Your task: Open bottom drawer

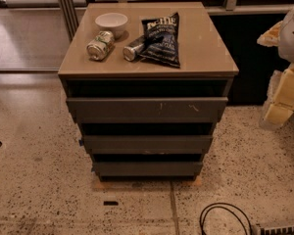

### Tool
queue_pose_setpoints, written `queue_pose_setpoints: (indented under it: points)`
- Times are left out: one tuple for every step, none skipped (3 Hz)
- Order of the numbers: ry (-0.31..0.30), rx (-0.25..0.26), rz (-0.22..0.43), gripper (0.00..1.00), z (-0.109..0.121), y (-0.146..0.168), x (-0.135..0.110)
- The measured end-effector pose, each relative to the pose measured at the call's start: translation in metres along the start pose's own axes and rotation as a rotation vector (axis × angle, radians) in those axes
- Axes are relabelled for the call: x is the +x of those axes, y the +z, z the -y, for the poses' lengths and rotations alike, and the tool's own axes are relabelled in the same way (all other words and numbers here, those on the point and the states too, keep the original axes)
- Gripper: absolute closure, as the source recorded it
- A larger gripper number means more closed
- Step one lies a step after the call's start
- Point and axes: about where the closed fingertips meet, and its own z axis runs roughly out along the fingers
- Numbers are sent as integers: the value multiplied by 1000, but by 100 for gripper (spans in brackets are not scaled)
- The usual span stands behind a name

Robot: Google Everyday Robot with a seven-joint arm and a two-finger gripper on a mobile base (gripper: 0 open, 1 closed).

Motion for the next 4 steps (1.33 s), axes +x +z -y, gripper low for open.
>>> queue_pose_setpoints:
  points:
    - [0, 0, 0, 0, 0, 0, 0]
    - [-13, 5, 28, 0, 4, 13, 0]
    - [-15, 8, 76, 0, 9, 52, 16]
    - [0, 18, 148, 0, 14, 106, 39]
